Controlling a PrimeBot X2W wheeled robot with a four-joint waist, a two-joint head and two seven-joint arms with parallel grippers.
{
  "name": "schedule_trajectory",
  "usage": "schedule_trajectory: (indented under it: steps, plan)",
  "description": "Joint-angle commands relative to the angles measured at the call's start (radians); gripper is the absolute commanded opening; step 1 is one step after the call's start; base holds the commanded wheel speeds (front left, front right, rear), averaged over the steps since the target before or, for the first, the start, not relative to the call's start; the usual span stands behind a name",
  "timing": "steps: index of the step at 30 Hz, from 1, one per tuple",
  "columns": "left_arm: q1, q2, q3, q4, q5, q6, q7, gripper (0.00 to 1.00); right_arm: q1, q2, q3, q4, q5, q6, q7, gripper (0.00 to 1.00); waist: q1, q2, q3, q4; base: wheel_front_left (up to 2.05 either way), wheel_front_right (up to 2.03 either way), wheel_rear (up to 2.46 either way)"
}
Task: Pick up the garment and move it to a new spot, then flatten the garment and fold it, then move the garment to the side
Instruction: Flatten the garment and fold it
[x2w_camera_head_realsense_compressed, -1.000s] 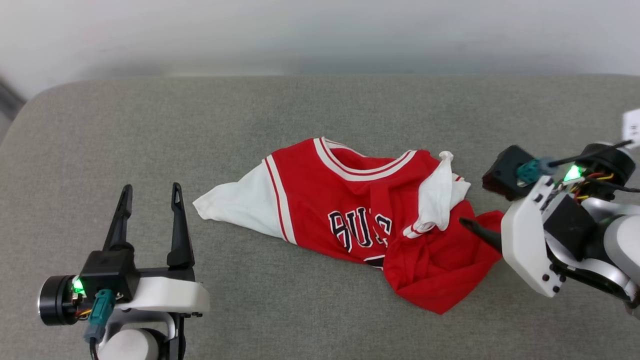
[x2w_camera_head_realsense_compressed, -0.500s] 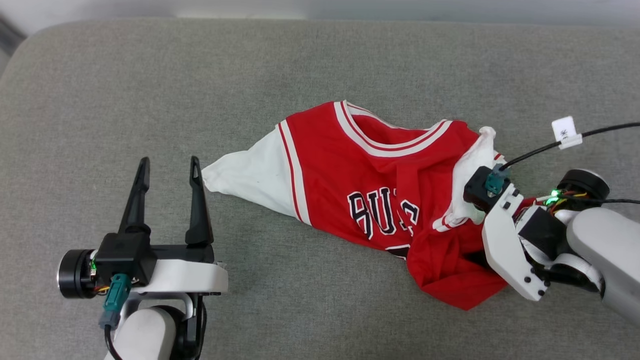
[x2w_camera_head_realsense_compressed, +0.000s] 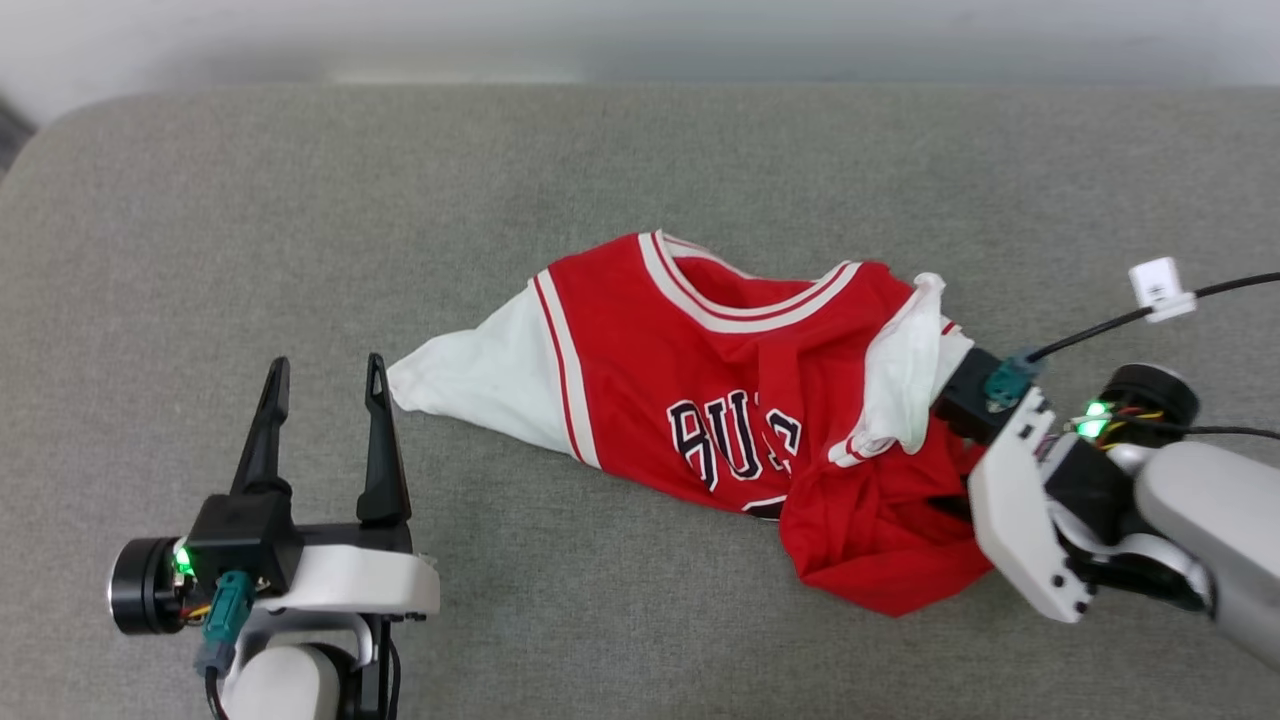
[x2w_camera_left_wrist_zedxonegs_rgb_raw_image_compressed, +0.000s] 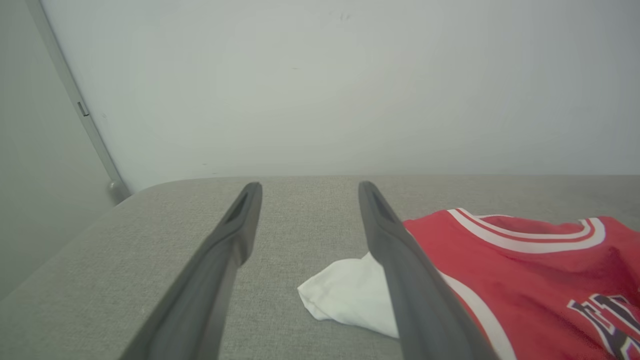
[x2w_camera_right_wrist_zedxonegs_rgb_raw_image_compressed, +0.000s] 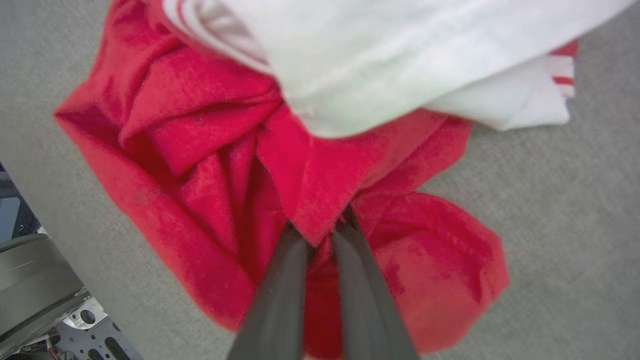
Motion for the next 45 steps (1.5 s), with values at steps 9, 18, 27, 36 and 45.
schedule_trajectory:
  steps: [9, 18, 27, 36, 45]
  plan:
    - [0.094, -0.048, 0.050, 0.011, 0.039, -0.044, -0.003, 1.00, 0.300, -0.246, -0.057, -0.183, 0.140, -0.001, -0.128, 0.00, -0.0001, 0.0000, -0.109, -0.050, 0.00, 0.00, 0.00]
    - [0.111, -0.068, 0.081, 0.022, 0.059, -0.072, -0.003, 1.00, 0.560, -0.168, -0.143, -0.058, 0.138, -0.001, -0.255, 0.03, -0.0001, 0.0000, -0.122, -0.056, 0.00, 0.00, 0.00]
    - [0.141, -0.082, 0.097, 0.036, 0.077, -0.090, -0.003, 1.00, 0.559, -0.254, -0.399, -0.154, 0.031, -0.001, -0.274, 1.00, -0.0001, 0.0000, -0.165, -0.063, 0.00, 0.00, 0.00]
    - [0.113, -0.098, 0.095, 0.025, 0.093, -0.108, -0.003, 1.00, 0.443, -0.283, -0.651, -0.316, -0.066, -0.001, -0.068, 1.00, -0.0001, 0.0000, -0.129, -0.033, 0.00, 0.00, 0.00]
    - [0.045, -0.111, 0.079, 0.016, 0.099, -0.123, -0.003, 1.00, 0.189, -0.158, -0.555, -0.252, -0.144, -0.001, 0.288, 1.00, -0.0001, 0.0000, -0.021, 0.022, 0.00, 0.00, 0.00]
